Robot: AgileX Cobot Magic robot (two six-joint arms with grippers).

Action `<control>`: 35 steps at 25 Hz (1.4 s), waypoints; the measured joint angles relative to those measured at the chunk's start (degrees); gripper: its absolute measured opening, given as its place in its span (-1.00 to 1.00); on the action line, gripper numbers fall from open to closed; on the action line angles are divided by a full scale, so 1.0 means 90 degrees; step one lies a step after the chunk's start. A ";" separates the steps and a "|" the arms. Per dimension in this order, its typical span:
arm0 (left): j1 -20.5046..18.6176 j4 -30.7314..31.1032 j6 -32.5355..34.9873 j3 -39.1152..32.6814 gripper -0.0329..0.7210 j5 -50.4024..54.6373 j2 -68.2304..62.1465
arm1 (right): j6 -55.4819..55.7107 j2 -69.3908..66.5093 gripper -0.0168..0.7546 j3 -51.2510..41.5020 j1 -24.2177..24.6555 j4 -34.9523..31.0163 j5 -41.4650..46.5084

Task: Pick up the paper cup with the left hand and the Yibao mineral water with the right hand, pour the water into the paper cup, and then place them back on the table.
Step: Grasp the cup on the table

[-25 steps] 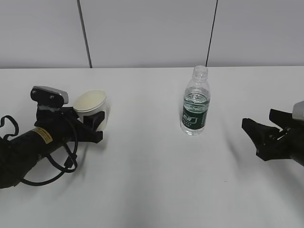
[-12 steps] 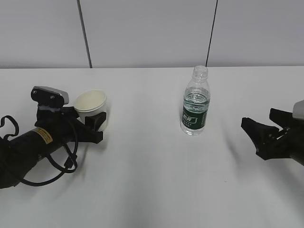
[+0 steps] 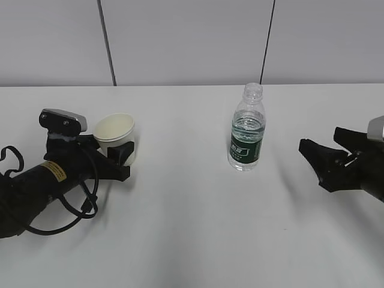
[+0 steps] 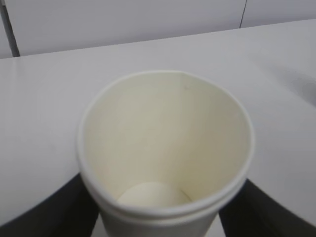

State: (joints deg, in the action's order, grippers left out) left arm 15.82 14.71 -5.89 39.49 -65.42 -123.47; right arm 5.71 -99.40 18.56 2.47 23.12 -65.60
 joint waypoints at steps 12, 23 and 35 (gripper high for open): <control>0.0000 0.0000 0.0000 0.0000 0.26 0.0005 0.0000 | 0.0288 -0.0871 0.56 0.0690 -0.0014 0.0844 -0.0004; 0.0000 0.0005 0.0000 0.0000 0.26 0.0005 0.0000 | 0.0542 -0.1460 0.56 0.1091 -0.0198 0.0976 -0.0004; 0.0000 0.0005 0.0000 0.0000 0.26 0.0005 0.0000 | 0.0671 -0.1470 0.73 0.1576 -0.0198 0.1290 -0.0004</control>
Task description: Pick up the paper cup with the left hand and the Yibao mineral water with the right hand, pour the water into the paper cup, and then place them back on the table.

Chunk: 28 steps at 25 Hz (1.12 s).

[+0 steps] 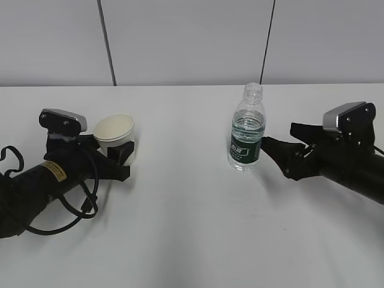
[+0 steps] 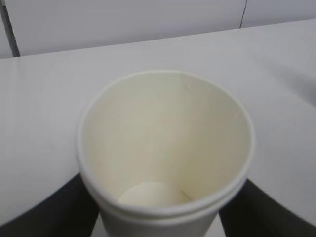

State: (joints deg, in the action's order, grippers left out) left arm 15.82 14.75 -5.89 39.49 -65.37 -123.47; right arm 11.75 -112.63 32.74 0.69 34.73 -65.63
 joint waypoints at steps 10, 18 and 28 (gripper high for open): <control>0.0000 0.0000 0.0000 0.0000 0.26 -0.0005 0.0000 | -0.0016 -0.0481 0.73 0.0592 -0.0325 0.0122 0.0000; 0.0000 0.0000 0.0000 0.0000 0.26 -0.0005 0.0000 | -0.0028 -0.0815 0.73 0.1059 -0.0486 0.0011 0.0000; 0.0000 0.0000 0.0000 0.0000 0.26 -0.0005 0.0000 | 0.0012 -0.1241 0.73 0.1521 -0.0516 0.0022 0.0000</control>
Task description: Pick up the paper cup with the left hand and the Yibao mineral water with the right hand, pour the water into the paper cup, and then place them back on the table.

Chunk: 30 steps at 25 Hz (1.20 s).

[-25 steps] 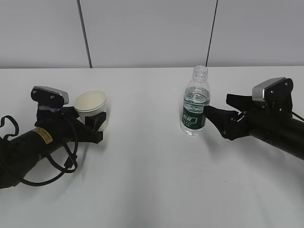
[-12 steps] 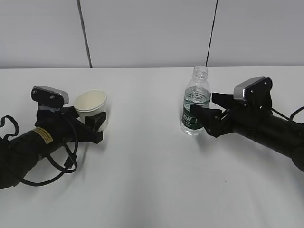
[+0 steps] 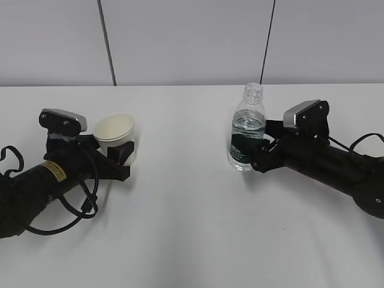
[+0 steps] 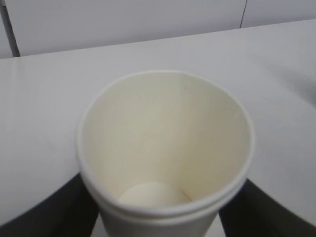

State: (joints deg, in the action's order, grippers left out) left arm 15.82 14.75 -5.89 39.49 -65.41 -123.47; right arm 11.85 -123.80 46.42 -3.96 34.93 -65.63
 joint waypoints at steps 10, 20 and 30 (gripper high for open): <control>0.0000 0.0000 0.0000 0.0000 0.26 0.0000 0.0000 | 0.0053 -0.0324 0.72 0.0271 0.0000 0.0188 0.0000; 0.0000 0.0000 0.0000 0.0000 0.26 0.0000 0.0000 | 0.0065 -0.0324 0.49 0.0297 0.0000 0.0247 -0.0011; 0.0000 0.0000 0.0000 0.0000 0.26 0.0000 0.0000 | 0.0065 -0.0324 0.34 0.0297 0.0000 0.0247 -0.0011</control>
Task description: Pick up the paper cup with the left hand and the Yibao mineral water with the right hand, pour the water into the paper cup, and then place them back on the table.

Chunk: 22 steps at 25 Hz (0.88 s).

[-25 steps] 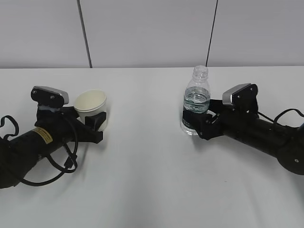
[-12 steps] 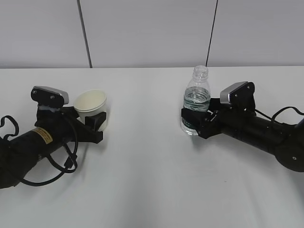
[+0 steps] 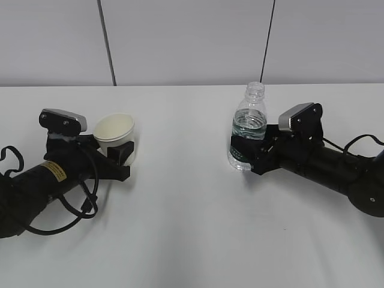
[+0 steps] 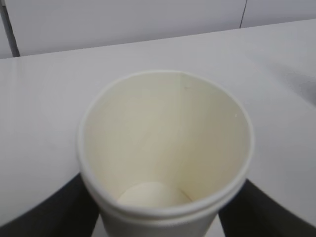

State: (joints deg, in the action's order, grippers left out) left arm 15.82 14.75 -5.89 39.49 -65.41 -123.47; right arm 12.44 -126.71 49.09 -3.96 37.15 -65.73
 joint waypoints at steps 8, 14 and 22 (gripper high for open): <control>0.0000 0.0045 0.0000 0.0000 0.24 0.0000 0.0000 | 0.0000 0.0000 0.32 0.0000 0.0000 0.0000 0.0000; 0.0000 0.0364 0.0000 0.0000 0.24 0.0000 0.0000 | -0.0219 0.0000 0.31 0.0000 0.0000 0.0004 0.0000; 0.0000 0.0765 -0.0041 0.0000 0.23 -0.0008 0.0000 | -0.0357 0.0000 0.31 0.0000 0.0000 0.0015 0.0000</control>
State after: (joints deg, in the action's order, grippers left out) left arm 15.82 21.63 -6.26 39.49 -65.49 -123.47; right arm 9.23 -126.71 49.09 -3.96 37.29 -65.73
